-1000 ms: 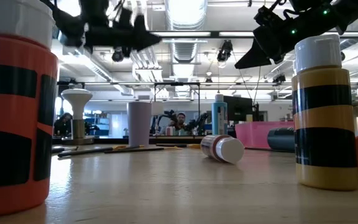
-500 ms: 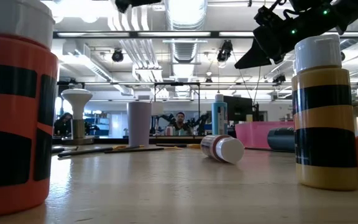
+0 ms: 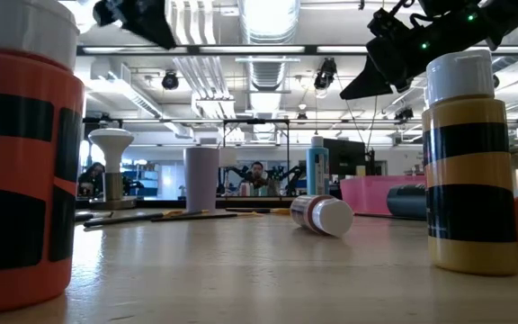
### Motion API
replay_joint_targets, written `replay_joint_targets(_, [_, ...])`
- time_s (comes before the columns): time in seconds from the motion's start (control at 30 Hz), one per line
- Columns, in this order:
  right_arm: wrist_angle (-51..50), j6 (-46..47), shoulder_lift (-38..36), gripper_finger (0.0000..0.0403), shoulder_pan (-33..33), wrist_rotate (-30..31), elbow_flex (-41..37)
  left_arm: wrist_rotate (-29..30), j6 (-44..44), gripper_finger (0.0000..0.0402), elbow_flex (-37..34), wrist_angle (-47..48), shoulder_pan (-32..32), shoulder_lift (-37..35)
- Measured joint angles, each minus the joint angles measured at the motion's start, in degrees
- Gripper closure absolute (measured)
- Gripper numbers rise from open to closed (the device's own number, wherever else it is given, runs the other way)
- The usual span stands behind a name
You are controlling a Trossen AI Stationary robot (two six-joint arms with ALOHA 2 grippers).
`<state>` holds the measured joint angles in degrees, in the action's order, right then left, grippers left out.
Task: Pick & Place Paint Supplies
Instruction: Put the gold black paint brush into the purple cup
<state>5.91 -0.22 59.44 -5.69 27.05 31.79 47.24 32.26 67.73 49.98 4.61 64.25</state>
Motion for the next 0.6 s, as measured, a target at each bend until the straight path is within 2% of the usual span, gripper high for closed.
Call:
replay_joint_targets(0.17, [0.35, -0.21, 0.0, 0.0311, 0.0, 0.0, 0.03, 0.36, 10.67, 0.0307, -5.36, 3.2, -0.64, 0.04])
replay_joint_targets(0.37, [0.39, 0.41, 0.0, 0.0319, 0.0, -0.04, 0.04, 0.32, 13.78, 0.0307, -11.51, 1.62, -1.52, 0.04])
replay_joint_targets(0.5, [-0.05, 4.73, 0.0, 0.0323, -0.41, -0.51, 0.23, 0.49, 14.85, 0.0307, -15.56, -3.73, -1.54, 0.07])
replay_joint_targets(0.6, [-3.91, 9.81, 0.39, 0.0322, -1.61, -1.68, 1.94, 3.22, 13.48, 0.0307, -20.27, -13.38, -1.52, 0.04])
